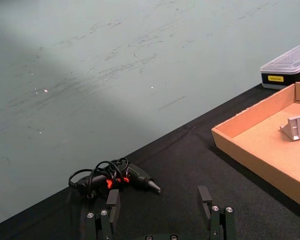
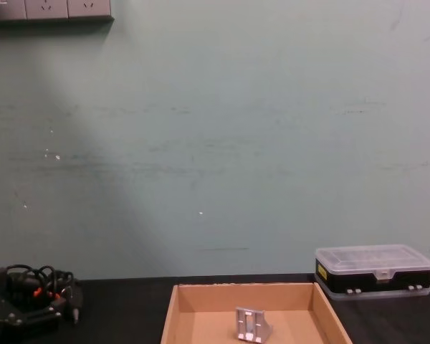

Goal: Use one hand to pick up the angle iron from the table and place it into the box.

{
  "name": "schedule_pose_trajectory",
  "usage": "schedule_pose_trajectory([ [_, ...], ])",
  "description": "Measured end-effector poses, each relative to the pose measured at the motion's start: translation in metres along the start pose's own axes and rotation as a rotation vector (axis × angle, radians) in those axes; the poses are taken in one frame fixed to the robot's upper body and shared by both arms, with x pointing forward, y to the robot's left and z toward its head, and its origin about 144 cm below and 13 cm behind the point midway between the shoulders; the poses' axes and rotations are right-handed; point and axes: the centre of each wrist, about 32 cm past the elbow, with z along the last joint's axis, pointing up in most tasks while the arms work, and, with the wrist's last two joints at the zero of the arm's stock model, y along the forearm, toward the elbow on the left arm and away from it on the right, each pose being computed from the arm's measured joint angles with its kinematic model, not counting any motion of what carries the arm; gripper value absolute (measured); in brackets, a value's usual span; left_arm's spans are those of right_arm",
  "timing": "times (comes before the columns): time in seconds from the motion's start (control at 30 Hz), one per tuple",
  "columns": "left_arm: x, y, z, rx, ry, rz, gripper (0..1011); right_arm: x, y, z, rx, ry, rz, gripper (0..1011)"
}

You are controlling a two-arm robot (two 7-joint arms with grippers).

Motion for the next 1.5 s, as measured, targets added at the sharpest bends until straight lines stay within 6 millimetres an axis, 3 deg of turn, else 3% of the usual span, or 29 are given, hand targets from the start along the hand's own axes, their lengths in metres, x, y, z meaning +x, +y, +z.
schedule_pose_trajectory([
  [0.8, 0.0000, 0.0000, 0.0000, 0.000, 0.000, 0.000, 1011, 0.0017, 0.0083, 0.0002, 0.000, 0.012, 0.020, 1003],
  [1.2, 0.0000, 0.0000, 0.0000, 0.000, 0.000, 0.000, 1011, 0.0015, 0.0079, 0.0004, 0.000, 0.011, 0.020, 734],
  [1.5, 0.0000, 0.0000, 0.0000, 0.000, 0.000, 0.000, 1011, 0.0015, 0.0076, 0.0005, 0.000, 0.011, 0.019, 433],
])
